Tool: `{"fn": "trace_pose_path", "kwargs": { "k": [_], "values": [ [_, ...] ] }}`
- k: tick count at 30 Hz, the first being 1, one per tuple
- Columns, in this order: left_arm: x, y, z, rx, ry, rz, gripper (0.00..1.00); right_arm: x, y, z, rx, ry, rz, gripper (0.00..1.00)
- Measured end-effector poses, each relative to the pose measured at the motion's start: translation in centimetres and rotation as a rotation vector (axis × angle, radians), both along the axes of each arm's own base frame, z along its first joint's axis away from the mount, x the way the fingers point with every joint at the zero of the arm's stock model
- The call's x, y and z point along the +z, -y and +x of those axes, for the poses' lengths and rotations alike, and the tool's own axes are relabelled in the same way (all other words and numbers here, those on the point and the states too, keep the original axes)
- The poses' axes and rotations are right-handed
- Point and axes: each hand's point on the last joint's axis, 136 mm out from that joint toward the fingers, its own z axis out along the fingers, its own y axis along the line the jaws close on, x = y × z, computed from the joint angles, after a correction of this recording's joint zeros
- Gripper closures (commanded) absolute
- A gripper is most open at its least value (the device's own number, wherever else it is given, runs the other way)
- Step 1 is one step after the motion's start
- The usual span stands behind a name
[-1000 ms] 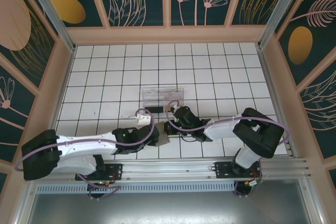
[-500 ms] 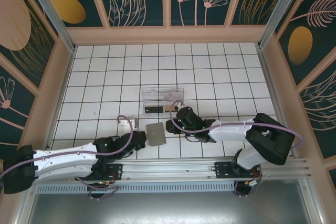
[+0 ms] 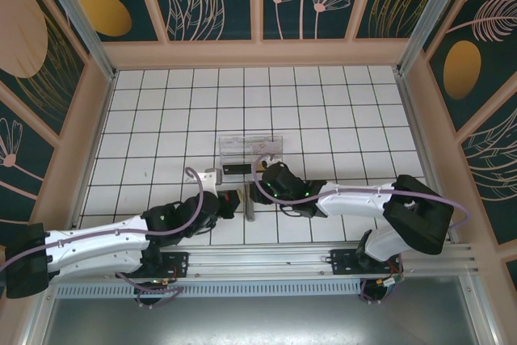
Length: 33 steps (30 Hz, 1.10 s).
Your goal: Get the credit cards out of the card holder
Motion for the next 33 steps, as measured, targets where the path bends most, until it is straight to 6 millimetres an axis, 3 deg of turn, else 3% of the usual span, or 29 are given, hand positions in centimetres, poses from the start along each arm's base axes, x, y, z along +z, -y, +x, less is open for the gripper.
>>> {"fn": "trace_pose_path", "kwargs": {
  "k": [7, 13, 25, 33],
  "values": [
    [-0.5, 0.7, 0.0, -0.015, -0.007, 0.011, 1.00, 1.5, 3.1, 0.5, -0.091, 0.030, 0.038, 0.47],
    [-1.4, -1.3, 0.0, 0.050, -0.019, -0.009, 1.00, 0.4, 4.7, 0.5, -0.122, 0.000, 0.044, 0.51],
    [-4.2, -8.1, -0.5, 0.244, -0.074, 0.057, 1.00, -3.8, 1.4, -1.6, 0.001, -0.175, 0.081, 0.60],
    [-6.7, -9.9, -1.0, 0.279, -0.115, 0.125, 1.00, -4.0, -0.8, -2.0, 0.050, -0.237, 0.141, 0.71]
  ]
}}
